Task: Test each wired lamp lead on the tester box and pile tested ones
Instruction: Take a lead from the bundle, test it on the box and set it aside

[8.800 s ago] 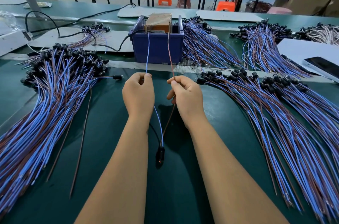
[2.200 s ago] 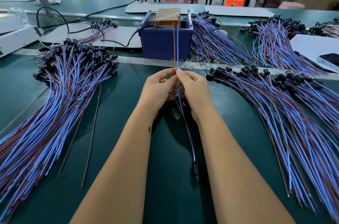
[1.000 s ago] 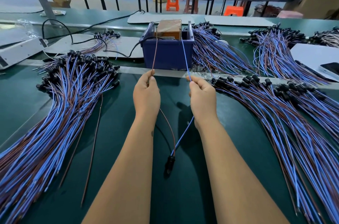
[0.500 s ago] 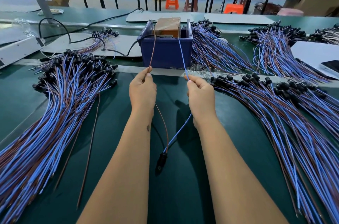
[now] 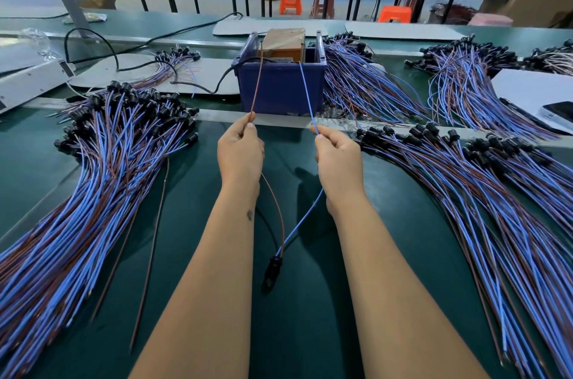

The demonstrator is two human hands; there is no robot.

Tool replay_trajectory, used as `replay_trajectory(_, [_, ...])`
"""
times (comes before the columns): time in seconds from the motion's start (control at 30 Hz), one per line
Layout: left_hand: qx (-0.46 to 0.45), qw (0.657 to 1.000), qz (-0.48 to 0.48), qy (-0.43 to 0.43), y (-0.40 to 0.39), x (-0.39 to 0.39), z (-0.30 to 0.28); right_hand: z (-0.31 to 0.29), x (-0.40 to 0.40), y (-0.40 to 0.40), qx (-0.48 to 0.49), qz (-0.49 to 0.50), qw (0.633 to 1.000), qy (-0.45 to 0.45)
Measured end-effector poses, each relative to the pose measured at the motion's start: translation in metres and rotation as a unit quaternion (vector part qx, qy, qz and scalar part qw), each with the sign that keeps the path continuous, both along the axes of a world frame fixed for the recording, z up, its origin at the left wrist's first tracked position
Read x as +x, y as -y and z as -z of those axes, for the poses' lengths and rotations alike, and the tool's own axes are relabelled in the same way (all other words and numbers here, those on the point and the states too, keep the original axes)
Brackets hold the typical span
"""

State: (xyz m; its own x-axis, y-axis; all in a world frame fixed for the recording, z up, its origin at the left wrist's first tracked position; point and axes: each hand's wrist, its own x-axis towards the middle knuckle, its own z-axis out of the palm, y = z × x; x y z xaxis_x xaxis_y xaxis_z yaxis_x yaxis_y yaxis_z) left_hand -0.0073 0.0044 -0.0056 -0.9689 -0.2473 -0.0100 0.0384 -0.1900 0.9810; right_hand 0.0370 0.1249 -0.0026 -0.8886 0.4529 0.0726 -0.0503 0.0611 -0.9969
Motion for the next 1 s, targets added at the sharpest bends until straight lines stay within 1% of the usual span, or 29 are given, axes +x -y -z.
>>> replay_trajectory(1.0, [-0.007, 1.000, -0.002, 0.006, 0.0008, -0.0004, 0.0005, -0.0004, -0.0036, -0.0011, 0.018, -0.003, 1.000, -0.001])
